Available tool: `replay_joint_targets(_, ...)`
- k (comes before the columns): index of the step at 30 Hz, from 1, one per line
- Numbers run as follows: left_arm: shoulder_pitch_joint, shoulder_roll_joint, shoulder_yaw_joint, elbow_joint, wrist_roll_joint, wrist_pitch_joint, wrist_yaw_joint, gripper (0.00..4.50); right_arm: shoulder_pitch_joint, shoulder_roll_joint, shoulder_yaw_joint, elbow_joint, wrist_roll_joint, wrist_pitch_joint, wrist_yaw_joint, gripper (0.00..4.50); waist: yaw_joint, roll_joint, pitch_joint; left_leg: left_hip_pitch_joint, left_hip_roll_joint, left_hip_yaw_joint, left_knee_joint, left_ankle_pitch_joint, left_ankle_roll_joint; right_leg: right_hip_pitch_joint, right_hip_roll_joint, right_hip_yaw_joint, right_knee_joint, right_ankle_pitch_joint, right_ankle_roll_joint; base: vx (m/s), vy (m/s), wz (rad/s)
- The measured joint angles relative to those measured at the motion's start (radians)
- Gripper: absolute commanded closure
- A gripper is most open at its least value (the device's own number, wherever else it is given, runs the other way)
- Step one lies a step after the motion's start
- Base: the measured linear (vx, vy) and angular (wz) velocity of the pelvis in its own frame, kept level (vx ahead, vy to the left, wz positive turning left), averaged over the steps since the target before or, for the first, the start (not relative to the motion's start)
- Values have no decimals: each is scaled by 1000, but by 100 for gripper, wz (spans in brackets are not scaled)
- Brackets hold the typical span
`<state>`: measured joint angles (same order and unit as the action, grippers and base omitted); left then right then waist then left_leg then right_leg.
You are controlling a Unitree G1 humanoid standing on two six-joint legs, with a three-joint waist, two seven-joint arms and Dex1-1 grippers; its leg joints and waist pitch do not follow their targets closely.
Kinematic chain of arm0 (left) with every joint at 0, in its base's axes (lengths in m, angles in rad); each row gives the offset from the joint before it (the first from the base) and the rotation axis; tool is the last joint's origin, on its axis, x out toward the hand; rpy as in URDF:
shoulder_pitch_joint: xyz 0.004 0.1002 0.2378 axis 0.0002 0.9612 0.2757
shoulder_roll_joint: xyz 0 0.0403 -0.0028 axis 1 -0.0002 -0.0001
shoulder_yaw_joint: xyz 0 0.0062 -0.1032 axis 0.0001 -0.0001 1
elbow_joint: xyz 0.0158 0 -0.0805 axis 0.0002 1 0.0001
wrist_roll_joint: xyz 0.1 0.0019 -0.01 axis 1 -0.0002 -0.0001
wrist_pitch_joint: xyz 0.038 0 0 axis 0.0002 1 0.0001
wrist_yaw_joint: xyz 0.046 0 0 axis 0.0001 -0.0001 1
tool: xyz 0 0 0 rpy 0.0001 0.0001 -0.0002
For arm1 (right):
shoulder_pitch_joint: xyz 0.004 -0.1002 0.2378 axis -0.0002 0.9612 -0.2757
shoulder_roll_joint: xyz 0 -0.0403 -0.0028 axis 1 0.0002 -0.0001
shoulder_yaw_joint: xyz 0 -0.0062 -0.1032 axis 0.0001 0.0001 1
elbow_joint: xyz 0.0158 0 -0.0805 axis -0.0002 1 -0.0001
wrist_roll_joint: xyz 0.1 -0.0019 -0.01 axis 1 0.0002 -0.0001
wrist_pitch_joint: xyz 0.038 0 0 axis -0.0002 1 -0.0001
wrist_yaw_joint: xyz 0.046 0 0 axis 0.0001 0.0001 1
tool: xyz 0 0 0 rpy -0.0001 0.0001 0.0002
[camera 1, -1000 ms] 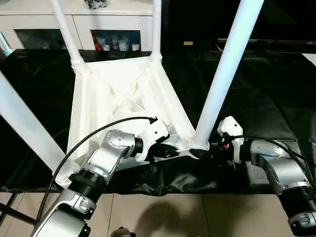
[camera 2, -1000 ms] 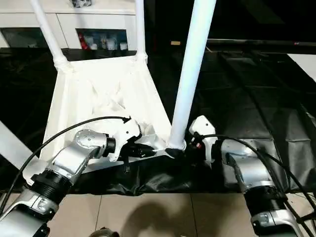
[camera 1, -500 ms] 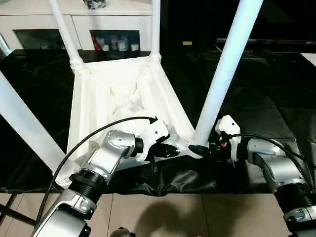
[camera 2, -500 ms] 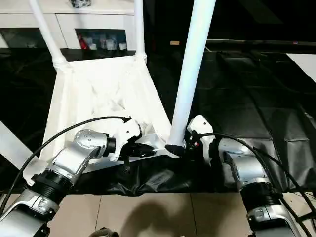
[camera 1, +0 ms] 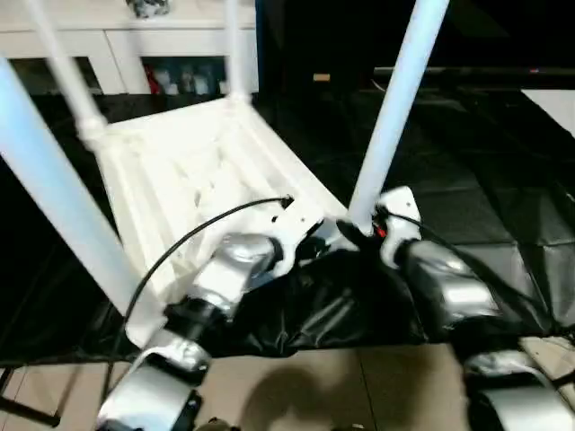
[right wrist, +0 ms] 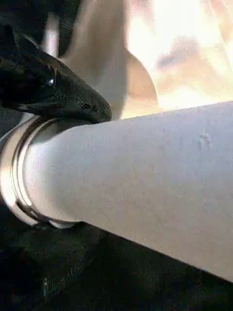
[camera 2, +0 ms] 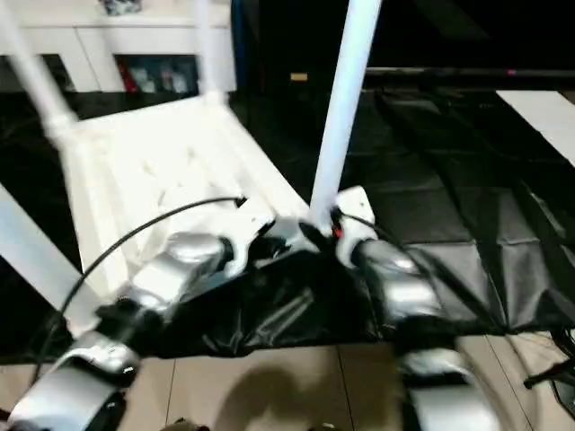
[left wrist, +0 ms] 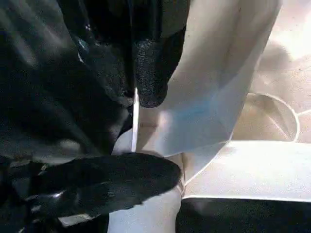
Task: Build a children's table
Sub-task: Rotate leg to tighten
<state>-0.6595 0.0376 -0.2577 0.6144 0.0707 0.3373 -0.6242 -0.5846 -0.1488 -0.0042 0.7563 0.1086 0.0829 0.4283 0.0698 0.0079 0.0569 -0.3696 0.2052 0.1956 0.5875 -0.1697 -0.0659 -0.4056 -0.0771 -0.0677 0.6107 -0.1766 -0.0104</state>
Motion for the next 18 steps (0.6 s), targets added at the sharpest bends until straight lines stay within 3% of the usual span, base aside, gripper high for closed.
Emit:
replay_joint_targets(5,0,-5,0,0,6,-3,19,450,-9,24,-4,15,-11,-14,-48,181,1,0,0,0,0,0,0,0,0,0,0,0,-1,0,0,0,0,0)
replay_joint_targets(6,1,0,-4,0,7,-9,12,450,-9,28,-8,19,-16,-23,-46,125,0,0,0,0,0,0,0,0,0,0,0,0,-1,0,0,0,0,0)
replay_joint_targets(9,8,23,-13,-12,7,-23,-25,450,-7,34,-28,20,15,-27,-3,93,-3,-1,0,0,0,0,-1,0,0,0,0,0,0,0,0,0,0,0)
replay_joint_targets(14,29,58,-30,-50,1,-40,-116,450,14,-8,-23,-13,42,-25,107,59,17,0,0,0,0,0,-1,0,0,0,0,0,0,0,0,0,0,0)
replay_joint_targets(18,49,99,-35,-83,-23,-43,-209,450,47,-71,26,-88,50,-18,267,51,26,1,0,-1,0,0,-1,0,0,0,0,0,0,0,0,0,0,0)
